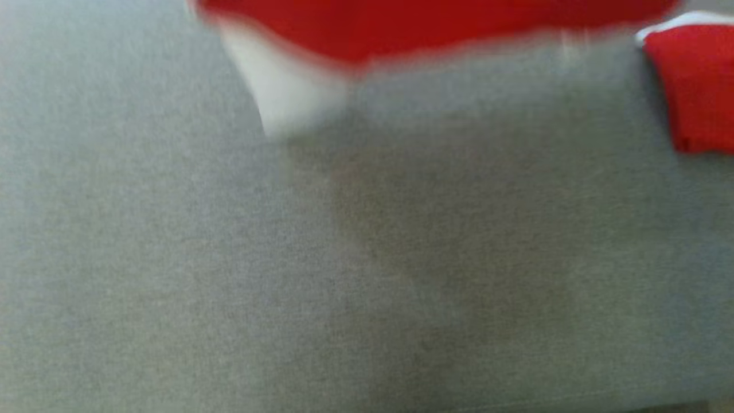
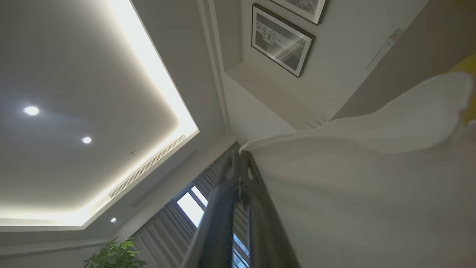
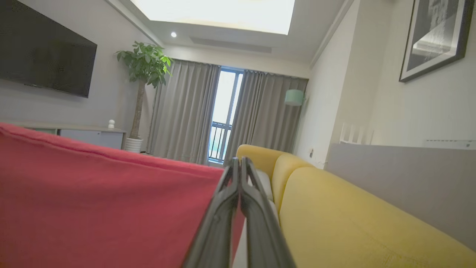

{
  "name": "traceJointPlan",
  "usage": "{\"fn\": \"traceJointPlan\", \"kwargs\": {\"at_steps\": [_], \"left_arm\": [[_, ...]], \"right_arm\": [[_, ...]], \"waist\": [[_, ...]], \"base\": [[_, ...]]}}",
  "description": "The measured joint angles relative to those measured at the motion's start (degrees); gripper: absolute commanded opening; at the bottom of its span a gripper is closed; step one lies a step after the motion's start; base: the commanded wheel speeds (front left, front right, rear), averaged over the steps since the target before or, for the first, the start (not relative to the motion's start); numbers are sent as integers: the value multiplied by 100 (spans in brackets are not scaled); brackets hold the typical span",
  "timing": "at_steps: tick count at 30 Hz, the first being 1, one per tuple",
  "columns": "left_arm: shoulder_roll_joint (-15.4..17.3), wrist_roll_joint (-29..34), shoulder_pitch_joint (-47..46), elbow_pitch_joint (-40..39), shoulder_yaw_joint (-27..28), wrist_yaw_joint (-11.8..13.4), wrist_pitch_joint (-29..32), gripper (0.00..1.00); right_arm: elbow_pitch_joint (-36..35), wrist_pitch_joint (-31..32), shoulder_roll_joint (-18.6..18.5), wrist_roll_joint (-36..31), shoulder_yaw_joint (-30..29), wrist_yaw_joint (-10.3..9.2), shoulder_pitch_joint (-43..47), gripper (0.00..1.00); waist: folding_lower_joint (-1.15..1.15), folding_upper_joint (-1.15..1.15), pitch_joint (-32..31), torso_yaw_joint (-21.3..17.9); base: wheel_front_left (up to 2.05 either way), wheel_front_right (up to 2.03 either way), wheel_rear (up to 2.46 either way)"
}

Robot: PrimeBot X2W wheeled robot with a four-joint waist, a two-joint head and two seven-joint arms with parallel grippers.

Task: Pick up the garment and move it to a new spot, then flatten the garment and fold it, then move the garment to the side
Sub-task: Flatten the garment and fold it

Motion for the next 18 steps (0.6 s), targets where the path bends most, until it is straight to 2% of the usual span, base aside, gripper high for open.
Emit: {"fn": "traceJointPlan", "kwargs": {"at_steps": [3, 9, 13, 16, 18], "left_arm": [[-181, 158, -487, 182, -12, 221, -123, 0], [-269, 58, -458, -49, -129, 226, -140, 0], [-158, -209, 69, -355, -102, 245, -140, 0], [-56, -447, 1051, -804, -89, 332, -138, 0], [-30, -515, 1345, -950, -87, 338, -138, 0]], "right_arm": [[291, -157, 154, -292, -108, 0, -387, 0], [475, -232, 197, -578, -83, 0, -470, 0], [492, -233, 197, -599, -26, 0, -359, 0], [475, -232, 197, -598, -68, 0, 146, 0], [455, -232, 202, -595, -116, 0, 338, 0]], "waist": [[0, 0, 303, 42], [-1, 0, 725, 177], [-1, 0, 950, 273], [-1, 0, 1049, 387], [-1, 0, 1034, 407]], "base": [[0, 0, 0], [0, 0, 0], [0, 0, 0], [0, 0, 0], [0, 0, 0]]}}
